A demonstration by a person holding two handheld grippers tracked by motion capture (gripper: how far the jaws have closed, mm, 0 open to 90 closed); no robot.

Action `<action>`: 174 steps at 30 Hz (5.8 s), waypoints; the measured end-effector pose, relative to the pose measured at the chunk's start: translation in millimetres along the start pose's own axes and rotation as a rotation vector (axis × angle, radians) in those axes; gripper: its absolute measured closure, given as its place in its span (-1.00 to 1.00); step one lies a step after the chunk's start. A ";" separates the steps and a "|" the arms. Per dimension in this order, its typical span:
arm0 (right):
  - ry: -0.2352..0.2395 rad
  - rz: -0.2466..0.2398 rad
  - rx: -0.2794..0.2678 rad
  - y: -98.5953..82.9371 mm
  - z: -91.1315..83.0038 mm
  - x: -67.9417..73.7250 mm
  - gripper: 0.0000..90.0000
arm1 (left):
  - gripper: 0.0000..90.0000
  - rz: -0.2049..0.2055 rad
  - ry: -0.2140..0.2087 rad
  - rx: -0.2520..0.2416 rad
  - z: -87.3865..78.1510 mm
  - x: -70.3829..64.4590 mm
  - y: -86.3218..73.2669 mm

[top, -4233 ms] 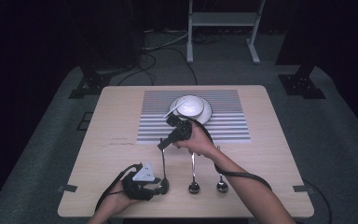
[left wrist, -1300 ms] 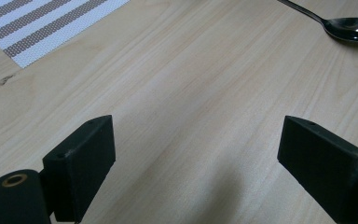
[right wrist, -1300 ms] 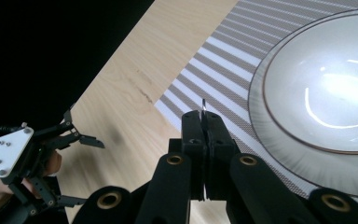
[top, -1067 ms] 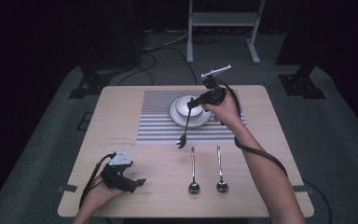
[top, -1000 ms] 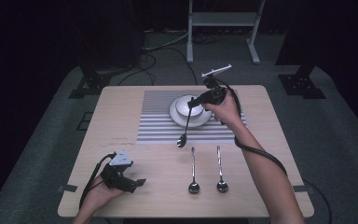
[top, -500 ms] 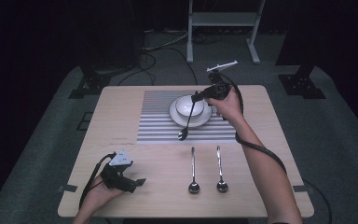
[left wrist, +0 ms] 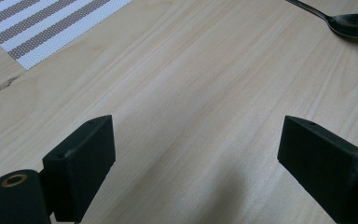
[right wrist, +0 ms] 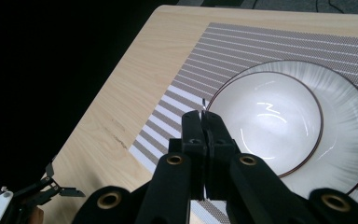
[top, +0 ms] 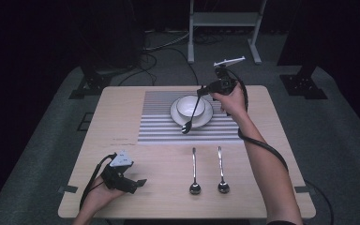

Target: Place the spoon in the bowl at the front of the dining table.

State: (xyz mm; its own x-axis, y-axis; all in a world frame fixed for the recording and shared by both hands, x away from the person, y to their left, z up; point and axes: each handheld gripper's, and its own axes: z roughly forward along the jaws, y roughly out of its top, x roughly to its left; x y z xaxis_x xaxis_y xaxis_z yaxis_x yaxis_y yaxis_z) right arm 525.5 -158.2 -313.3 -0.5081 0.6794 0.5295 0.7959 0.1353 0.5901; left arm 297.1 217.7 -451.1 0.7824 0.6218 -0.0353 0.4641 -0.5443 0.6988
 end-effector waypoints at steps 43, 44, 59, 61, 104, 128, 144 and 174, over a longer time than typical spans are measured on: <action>-0.117 0.070 -0.097 38.3 -6.2 -21.1 0.96 | -0.78 0.002 -0.001 -0.006 -1.2 0.4 -1.0; -0.122 0.073 -0.105 39.4 -6.0 -20.9 0.96 | -0.78 0.002 -0.001 -0.005 -1.3 0.4 -1.0; -0.161 0.074 -0.135 41.1 -2.9 -27.2 0.96 | -0.78 -0.003 -0.009 -0.009 -1.4 1.1 -1.4; -0.164 0.078 -0.136 41.0 -0.9 -27.9 0.96 | -0.78 -0.005 -0.010 -0.009 -1.4 1.5 -1.8; -0.186 0.125 -0.042 8.0 21.5 -63.7 0.75 | -0.78 -0.005 -0.010 -0.008 -0.7 1.0 -2.2; -0.187 0.125 0.017 -6.2 17.4 -75.5 0.45 | -0.78 -0.003 -0.010 -0.004 0.6 0.8 -1.7; -0.154 0.139 0.037 -23.8 13.5 -84.6 0.09 | -0.78 0.001 -0.009 0.001 0.2 1.5 -1.8; -0.039 0.073 0.102 -75.5 -10.4 -83.1 -0.15 | -0.78 -0.005 0.000 0.001 -0.4 2.5 -2.5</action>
State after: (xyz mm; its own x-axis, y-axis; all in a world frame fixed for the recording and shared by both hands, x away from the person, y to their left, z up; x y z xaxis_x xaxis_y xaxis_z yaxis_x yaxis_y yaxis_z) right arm 504.2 -232.3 -395.4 -0.4358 0.7174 0.5435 0.8608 0.1559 0.4845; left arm 297.8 220.8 -452.7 0.7800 0.6246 -0.0384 0.4683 -0.5419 0.6979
